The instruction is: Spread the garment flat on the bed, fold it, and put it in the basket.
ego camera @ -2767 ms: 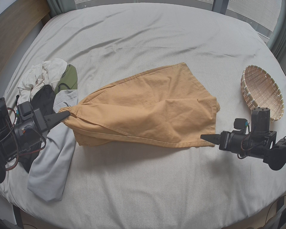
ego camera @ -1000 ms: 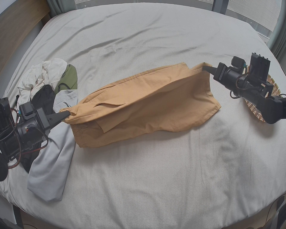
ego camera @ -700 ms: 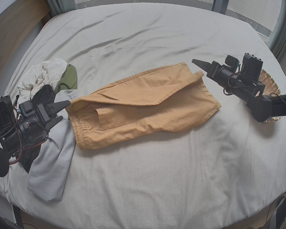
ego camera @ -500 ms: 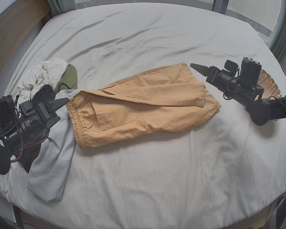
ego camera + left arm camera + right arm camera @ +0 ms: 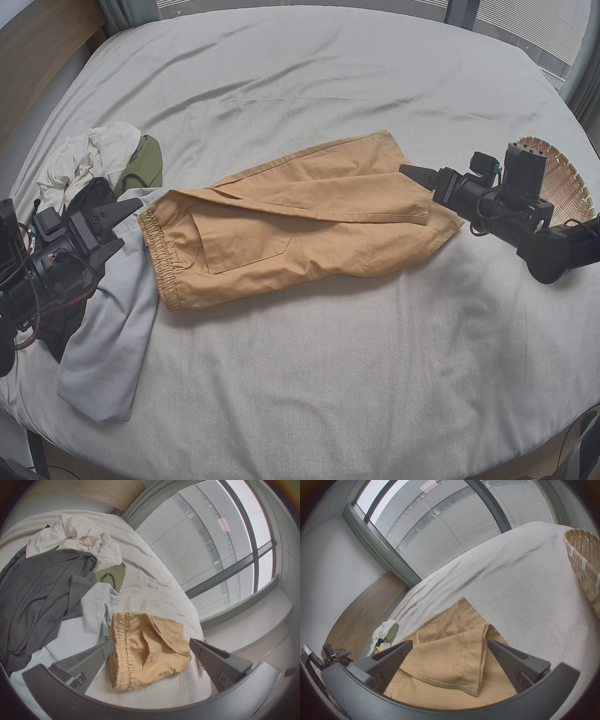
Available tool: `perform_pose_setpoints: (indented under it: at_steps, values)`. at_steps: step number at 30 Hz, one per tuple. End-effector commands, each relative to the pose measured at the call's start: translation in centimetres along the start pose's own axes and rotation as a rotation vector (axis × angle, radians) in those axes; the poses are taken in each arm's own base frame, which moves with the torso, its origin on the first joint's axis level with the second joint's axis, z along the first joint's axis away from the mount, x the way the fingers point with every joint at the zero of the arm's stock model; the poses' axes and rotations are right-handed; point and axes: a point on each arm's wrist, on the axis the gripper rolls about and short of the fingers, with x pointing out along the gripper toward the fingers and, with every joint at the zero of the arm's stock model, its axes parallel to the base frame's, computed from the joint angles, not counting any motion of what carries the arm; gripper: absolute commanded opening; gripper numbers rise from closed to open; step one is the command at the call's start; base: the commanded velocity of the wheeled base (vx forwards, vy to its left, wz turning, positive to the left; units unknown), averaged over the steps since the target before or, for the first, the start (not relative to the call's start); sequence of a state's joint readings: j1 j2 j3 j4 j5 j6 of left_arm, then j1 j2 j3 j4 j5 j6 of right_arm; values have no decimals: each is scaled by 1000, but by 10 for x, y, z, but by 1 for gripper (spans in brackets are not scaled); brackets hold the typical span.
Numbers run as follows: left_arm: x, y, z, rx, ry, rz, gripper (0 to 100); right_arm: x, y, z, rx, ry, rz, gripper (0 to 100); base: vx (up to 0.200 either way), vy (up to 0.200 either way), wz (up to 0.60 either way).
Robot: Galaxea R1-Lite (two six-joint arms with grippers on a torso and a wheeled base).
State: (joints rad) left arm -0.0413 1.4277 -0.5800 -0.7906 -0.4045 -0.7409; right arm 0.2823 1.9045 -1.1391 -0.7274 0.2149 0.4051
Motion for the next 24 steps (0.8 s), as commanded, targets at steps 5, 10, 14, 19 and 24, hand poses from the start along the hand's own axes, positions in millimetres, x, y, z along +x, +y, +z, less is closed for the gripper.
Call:
perform_pose_setpoints:
  at_steps: [5,10,14,19,24]
  values:
    - [-8,-6,0,11,-13,-17,100,14,-8,-25,9,60,-13,0,0,0,0]
    - [-9,-7,0,6,-16,-20,100,14,0,-22,4,42,8,0,0,0,0]
    - [-9,-7,0,-6,-14,-22,100,3,14,-4,-5,0,40,0,0,0,0]
    - [-8,-6,-1,-8,-9,-20,100,7,20,16,-5,-45,58,0,0,0,0]
    - [-9,-4,-4,-14,-1,-10,100,37,13,19,22,-67,65,0,0,0,0]
